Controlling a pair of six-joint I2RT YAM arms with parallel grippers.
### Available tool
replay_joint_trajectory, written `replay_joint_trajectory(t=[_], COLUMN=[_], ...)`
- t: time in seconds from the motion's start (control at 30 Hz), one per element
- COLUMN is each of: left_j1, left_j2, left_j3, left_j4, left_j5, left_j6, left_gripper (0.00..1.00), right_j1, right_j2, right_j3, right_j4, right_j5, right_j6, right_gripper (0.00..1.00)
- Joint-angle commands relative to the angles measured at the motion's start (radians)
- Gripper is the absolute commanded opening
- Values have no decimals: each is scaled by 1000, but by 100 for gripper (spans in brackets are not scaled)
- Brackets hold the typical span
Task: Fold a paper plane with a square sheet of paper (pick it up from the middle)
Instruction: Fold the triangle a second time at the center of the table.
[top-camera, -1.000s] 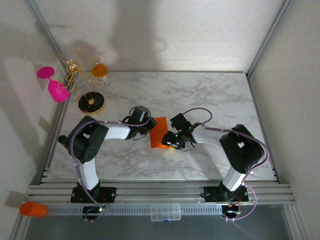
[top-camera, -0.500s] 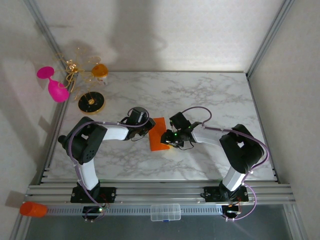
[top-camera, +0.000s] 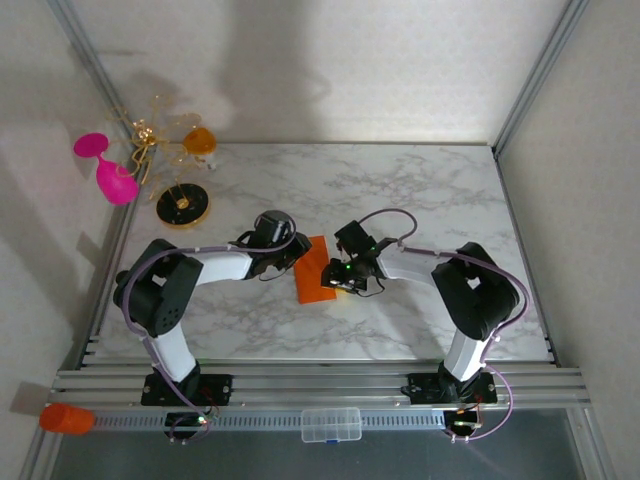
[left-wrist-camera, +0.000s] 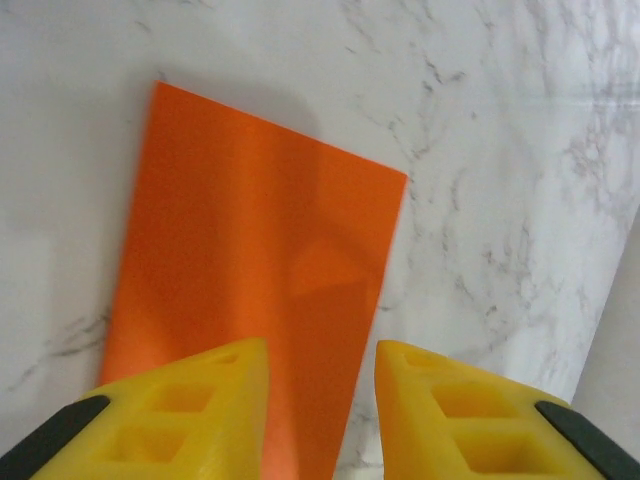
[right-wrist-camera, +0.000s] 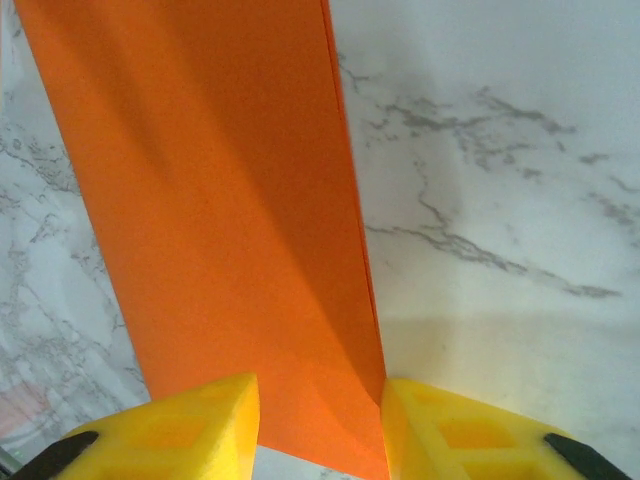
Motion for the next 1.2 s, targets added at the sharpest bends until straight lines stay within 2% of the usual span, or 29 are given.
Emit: replay_joint_trajectory(t=[0.0, 0.13, 0.3, 0.6, 1.17], left_j1=[-4, -23, -40, -44, -46], left_j2=[-33, -32, 18, 68, 77], left_j3=[11, 4, 31, 1, -17], left_j4=[-68, -125, -162, -136, -145], left_j5=[52, 71, 71, -31, -36], left_j6=[69, 118, 151, 41, 42], left_gripper=[34, 33, 32, 28, 28], right_j1=[-12, -12, -58, -44, -35], right_j2=[33, 36, -20, -62, 20], right_j3=[41, 70, 62, -72, -35], right_j4=[-32, -38, 8, 104, 122], right_j5=[51, 71, 54, -69, -59], right_j6=[-65, -96, -103, 75, 55], right_gripper=[38, 37, 38, 41, 40])
